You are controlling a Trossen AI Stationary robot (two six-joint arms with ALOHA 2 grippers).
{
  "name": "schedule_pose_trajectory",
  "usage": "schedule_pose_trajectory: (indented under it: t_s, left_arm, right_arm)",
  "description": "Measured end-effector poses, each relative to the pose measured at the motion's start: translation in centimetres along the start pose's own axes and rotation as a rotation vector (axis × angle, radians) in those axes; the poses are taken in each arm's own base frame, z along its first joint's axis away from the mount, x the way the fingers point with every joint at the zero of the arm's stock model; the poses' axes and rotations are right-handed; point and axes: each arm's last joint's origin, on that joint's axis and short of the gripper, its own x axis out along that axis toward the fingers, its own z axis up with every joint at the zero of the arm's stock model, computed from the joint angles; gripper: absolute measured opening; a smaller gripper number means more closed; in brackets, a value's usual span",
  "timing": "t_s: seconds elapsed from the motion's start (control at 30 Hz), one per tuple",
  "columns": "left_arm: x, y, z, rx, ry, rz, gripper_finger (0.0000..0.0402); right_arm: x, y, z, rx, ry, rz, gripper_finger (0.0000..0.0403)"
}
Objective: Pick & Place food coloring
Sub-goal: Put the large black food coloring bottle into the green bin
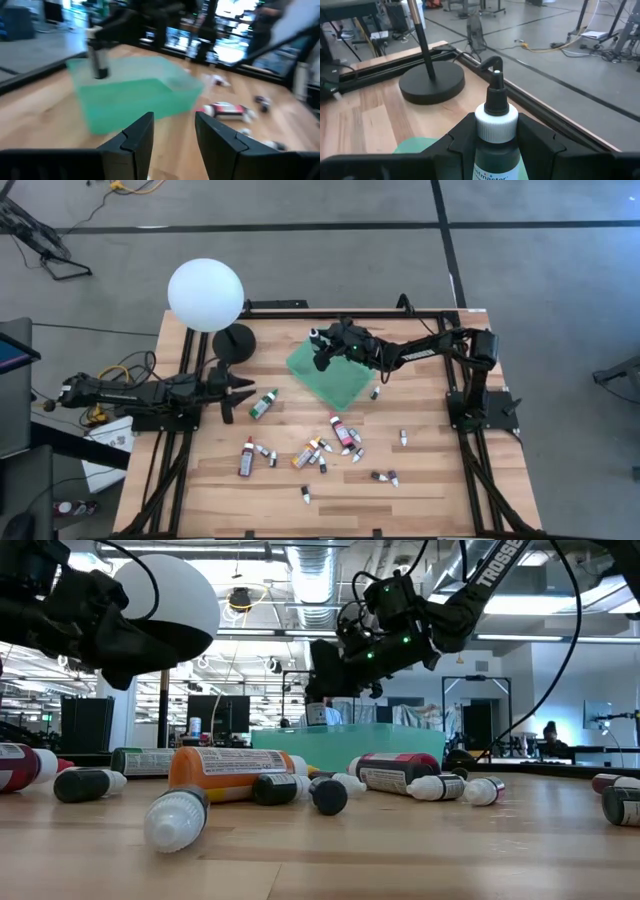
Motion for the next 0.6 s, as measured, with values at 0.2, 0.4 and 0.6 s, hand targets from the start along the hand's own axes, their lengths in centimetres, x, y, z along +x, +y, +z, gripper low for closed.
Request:
schedule_pose_trajectory:
  t_s: [0.2,0.4,0.6]
  left_arm:
    - [-0.01,-0.22,-0.05,0.000,0.017,-0.074,0.0138]
    - [-0.01,-0.18,-0.04,0.005,0.014,-0.062,0.0138]
    - [0.00,-0.18,-0.05,0.026,0.014,-0.062,0.0138]
  right_arm:
    - [0.02,-0.09,0.01,0.000,0.000,-0.002,0.0118]
    - [0.04,-0.16,0.05,0.002,-0.003,-0.003,0.0118]
    - [0.04,-0.15,0.06,0.003,-0.005,-0.001,0.0118]
